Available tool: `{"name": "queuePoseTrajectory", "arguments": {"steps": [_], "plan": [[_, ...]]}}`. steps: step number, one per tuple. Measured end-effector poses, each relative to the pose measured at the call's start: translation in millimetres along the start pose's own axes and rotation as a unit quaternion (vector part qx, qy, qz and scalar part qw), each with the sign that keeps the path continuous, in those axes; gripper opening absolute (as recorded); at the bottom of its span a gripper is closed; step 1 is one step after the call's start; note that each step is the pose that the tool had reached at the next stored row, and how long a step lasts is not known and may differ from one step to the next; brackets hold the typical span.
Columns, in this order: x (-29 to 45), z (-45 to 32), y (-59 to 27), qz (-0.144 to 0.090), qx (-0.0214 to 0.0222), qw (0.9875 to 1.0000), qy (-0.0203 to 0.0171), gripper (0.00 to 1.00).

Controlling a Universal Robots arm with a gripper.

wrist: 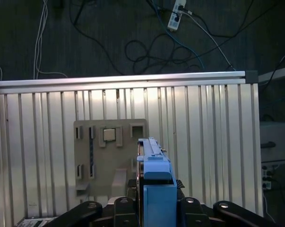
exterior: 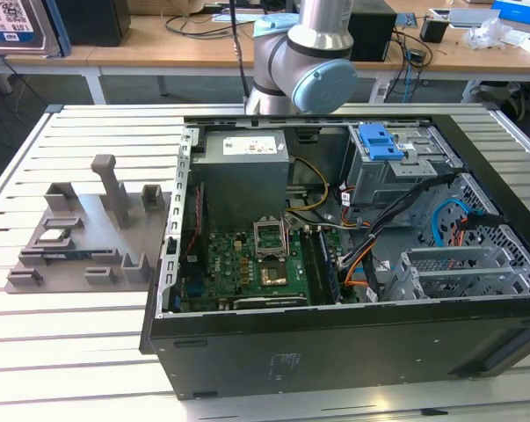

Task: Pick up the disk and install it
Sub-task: 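Pick up the disk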

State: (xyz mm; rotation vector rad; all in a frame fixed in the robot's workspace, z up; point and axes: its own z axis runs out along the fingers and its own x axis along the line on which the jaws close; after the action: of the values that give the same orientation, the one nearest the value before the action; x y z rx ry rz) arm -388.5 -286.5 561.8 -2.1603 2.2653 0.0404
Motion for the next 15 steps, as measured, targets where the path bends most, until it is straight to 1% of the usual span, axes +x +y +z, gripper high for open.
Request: {"name": "queuePoseTrajectory", "arguments": {"steps": [5, 15], "plan": [[-0.3, -11.2, 0.1, 0.0, 0.0001, 1.0, 0.0, 0.37], [-0.6, -23.2, 0.2, 0.0, 0.0, 1.0, 0.0, 0.37]]}}
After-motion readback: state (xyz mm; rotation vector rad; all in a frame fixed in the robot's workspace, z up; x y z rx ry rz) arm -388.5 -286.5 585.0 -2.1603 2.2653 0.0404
